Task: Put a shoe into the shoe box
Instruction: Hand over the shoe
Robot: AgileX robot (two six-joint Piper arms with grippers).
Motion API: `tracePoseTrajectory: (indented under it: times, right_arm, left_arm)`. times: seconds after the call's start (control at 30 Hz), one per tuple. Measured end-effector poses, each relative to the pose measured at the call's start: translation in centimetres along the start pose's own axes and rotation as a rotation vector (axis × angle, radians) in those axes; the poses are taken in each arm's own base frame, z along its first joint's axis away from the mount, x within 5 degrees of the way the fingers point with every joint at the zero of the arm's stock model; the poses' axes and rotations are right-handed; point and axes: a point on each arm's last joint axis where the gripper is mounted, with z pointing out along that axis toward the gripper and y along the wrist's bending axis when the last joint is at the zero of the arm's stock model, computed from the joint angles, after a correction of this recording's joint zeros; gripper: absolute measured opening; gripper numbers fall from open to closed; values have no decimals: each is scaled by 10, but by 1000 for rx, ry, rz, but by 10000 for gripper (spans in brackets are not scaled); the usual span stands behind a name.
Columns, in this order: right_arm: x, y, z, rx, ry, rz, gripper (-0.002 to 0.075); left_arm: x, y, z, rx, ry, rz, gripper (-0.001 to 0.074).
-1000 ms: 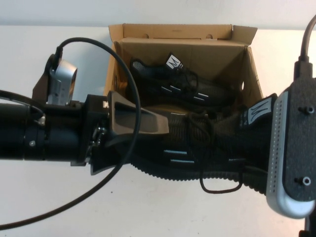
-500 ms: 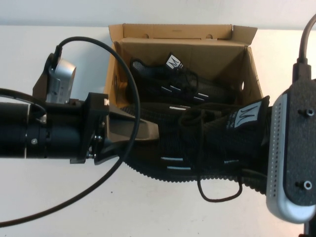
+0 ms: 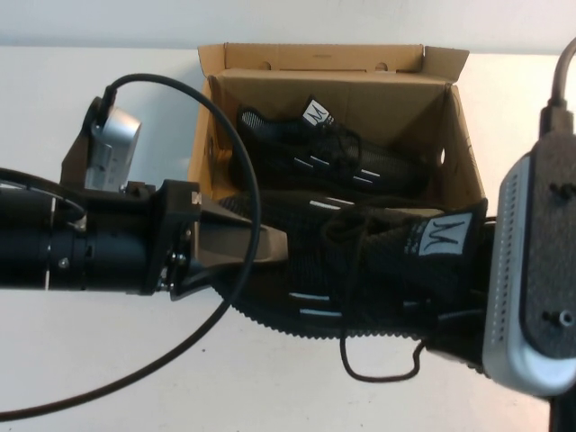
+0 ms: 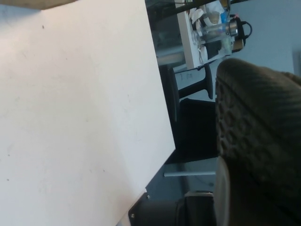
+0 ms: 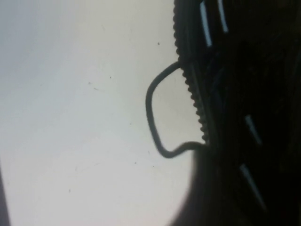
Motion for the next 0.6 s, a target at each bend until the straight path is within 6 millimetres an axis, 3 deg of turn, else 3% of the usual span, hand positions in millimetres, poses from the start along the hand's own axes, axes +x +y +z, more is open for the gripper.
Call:
tracePoseTrajectory:
  times: [0.1, 0.2, 0.37, 0.6]
  right_arm:
    - [-1, 0, -5, -10, 14, 37, 472]
    - [0, 0, -12, -21, 42, 83, 534]
    - [-7, -4, -27, -5, 7, 213, 553]
    - [-19, -14, -47, 56, -119, 597, 539]
  left_arm:
    - [-2, 2, 0, -18, -13, 13, 138]
    - [-4, 4, 0, -35, -39, 20, 138]
    - [-8, 6, 0, -64, -81, 46, 137]
    - [-11, 7, -1, -83, -112, 128, 137]
